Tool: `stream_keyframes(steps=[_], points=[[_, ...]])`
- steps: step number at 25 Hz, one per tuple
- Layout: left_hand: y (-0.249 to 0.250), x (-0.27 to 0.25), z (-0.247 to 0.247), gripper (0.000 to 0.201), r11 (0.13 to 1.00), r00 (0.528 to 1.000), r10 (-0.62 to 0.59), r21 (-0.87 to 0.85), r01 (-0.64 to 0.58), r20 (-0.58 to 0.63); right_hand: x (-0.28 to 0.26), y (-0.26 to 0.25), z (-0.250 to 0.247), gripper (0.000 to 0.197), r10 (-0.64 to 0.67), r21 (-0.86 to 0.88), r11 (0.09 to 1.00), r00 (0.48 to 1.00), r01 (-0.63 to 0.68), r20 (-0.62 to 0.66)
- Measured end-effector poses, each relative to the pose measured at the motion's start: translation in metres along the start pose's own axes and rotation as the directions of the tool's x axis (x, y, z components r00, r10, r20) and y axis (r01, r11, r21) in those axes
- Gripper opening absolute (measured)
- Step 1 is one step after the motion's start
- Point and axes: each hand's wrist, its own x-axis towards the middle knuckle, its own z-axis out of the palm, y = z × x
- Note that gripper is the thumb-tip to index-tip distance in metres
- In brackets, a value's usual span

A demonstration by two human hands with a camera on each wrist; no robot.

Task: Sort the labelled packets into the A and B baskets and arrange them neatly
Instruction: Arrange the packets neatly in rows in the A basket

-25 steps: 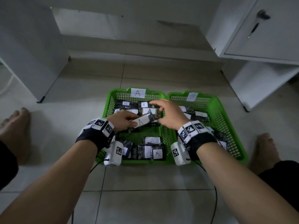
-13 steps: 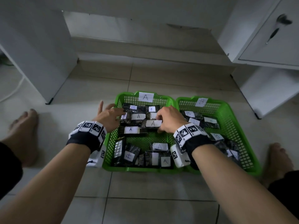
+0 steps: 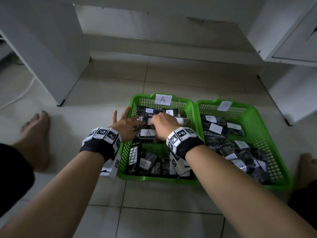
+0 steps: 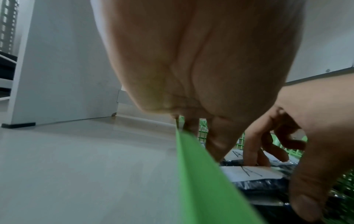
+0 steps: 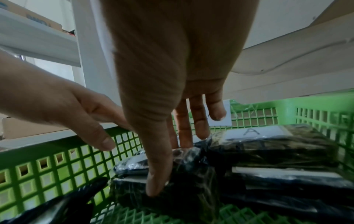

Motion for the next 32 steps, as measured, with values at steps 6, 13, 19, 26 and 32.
stream_keyframes(steps=[6, 13, 19, 26, 32], points=[[0.006, -0.005, -0.007, 0.032, 0.987, 0.956, 0.15, -0.019, -0.16, -0.254, -0.01, 0.015, -0.01, 0.033, 0.08, 0.265, 0.958, 0.99, -0.107, 0.113], [0.069, -0.014, -0.008, 0.032, 0.967, 0.951, 0.245, -0.118, -0.225, 0.19, -0.063, 0.049, -0.021, 0.012, 0.134, 0.215, 0.944, 0.887, -0.249, 0.441], [0.073, -0.022, 0.011, 0.031, 0.979, 0.952, 0.147, 0.095, -0.178, 0.269, -0.087, 0.048, -0.006, 0.037, 0.08, 0.154, 0.973, 0.879, -0.171, 0.469], [0.059, -0.024, -0.005, 0.021, 0.981, 0.967, 0.101, -0.183, -0.059, 0.233, -0.091, 0.053, -0.014, 0.039, 0.02, 0.27, 0.948, 0.877, -0.169, 0.48], [0.016, -0.024, -0.033, 0.015, 0.706, 0.989, -0.126, -0.693, 0.145, 0.078, -0.094, 0.073, -0.039, 0.025, 0.009, 0.673, 0.643, 0.882, -0.365, 0.47]])
